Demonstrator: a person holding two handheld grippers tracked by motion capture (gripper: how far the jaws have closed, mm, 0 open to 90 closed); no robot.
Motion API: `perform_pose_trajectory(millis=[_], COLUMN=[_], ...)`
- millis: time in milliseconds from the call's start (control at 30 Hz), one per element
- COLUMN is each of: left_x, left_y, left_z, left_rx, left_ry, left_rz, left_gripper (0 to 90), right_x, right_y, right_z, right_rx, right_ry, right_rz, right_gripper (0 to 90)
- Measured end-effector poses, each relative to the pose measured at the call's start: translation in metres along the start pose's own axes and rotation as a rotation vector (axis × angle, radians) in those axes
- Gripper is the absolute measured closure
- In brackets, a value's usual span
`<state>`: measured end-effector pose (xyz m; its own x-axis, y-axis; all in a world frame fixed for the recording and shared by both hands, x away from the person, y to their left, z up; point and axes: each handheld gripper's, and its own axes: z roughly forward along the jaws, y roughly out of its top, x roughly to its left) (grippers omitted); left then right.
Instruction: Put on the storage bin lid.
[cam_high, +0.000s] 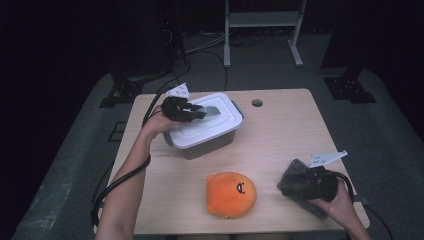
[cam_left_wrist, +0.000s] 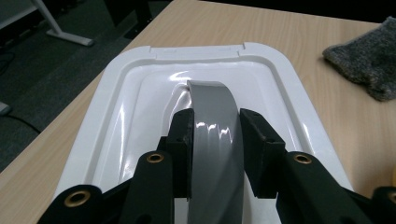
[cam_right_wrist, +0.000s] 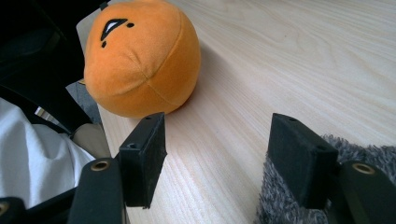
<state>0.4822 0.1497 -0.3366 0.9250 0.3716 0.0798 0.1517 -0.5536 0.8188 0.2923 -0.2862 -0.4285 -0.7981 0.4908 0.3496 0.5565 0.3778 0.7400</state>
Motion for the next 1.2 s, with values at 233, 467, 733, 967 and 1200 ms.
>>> perform_pose_trajectory(millis=[233,467,733,967,1200], left_x=[-0.012,-0.025,-0.036,-0.043,-0.048], left_y=[0.001,0.003,0.006,0.006,0.008], left_z=[0.0,0.001,0.002,0.003,0.002], left_rx=[-0.001,0.001,0.013,0.01,0.024], left_ry=[-0.025,-0.047,-0.072,-0.098,-0.122], left_rz=[0.014,0.021,0.042,0.046,0.065], left_gripper=[66.5,66.4,66.4,66.4,66.4], right_x=[0.002,0.003,0.005,0.005,0.006], right_y=[0.0,0.0,-0.002,-0.002,-0.003], right_z=[0.001,0.002,0.002,0.002,0.002], right_rx=[0.004,0.011,0.014,0.013,0.014], right_ry=[0.003,0.003,0.001,0.005,0.004], right_rz=[-0.005,-0.011,-0.012,-0.015,-0.015], right_gripper=[35.8,35.9,35.8,36.3,36.3])
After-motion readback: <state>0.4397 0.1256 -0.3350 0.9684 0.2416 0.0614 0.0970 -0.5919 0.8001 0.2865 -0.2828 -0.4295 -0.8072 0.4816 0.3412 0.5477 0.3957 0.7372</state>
